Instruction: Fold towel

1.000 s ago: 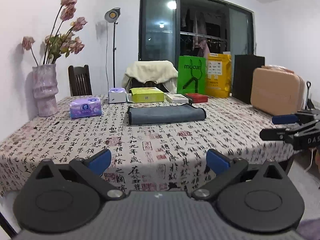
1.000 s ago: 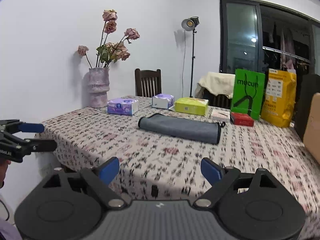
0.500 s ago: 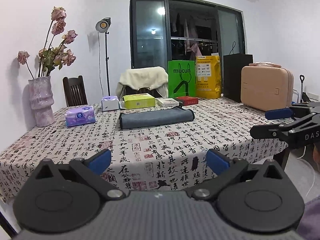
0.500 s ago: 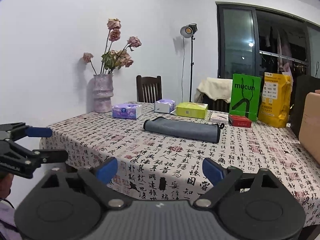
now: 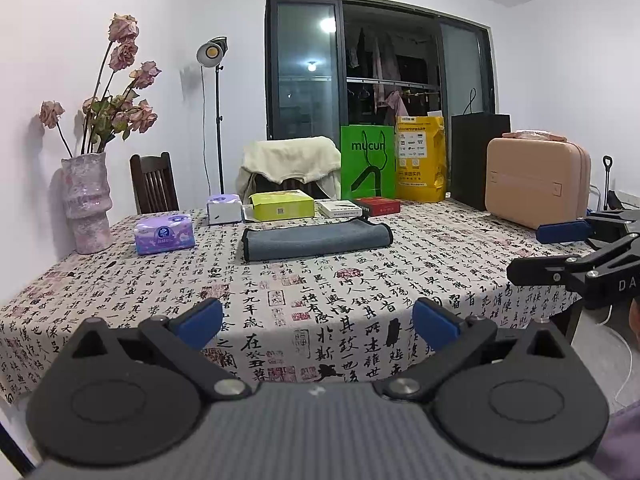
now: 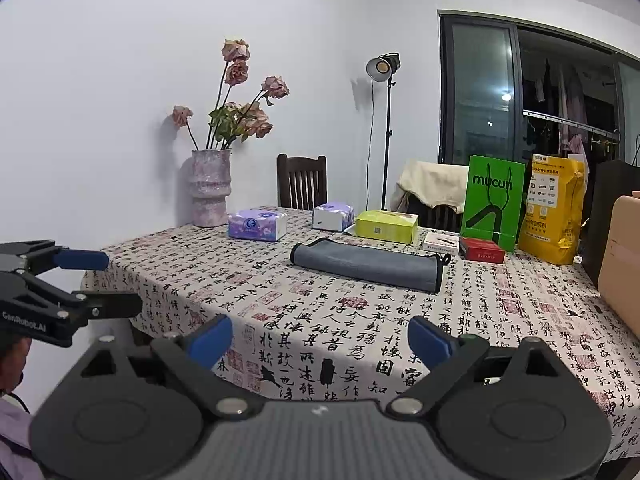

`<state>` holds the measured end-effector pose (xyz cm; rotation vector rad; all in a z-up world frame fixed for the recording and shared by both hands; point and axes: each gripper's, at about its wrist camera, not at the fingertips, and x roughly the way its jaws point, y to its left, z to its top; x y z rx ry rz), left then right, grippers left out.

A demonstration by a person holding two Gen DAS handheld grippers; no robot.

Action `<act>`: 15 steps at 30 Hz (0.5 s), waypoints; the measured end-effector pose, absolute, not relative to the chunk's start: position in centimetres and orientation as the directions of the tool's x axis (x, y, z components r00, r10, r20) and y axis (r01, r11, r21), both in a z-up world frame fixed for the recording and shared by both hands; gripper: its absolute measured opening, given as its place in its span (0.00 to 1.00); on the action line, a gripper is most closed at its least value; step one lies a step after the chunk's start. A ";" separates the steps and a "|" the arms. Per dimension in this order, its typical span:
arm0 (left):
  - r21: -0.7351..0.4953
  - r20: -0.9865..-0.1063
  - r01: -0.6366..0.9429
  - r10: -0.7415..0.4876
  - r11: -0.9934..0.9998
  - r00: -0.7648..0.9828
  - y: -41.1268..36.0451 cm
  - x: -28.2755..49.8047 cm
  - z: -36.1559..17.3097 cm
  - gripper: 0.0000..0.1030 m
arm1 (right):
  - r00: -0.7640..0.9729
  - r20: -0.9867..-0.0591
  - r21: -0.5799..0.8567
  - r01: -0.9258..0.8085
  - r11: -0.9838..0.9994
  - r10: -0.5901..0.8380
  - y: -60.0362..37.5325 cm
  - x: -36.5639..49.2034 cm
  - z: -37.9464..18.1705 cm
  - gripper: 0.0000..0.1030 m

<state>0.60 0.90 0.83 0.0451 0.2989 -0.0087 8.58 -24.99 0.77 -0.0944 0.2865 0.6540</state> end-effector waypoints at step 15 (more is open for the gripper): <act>0.044 -0.294 0.015 -0.002 0.999 0.956 0.9 0.5 0.9 1.00 | 0.760 -0.294 0.000 -0.607 0.795 0.580 -24.9 8.7 0.6 0.92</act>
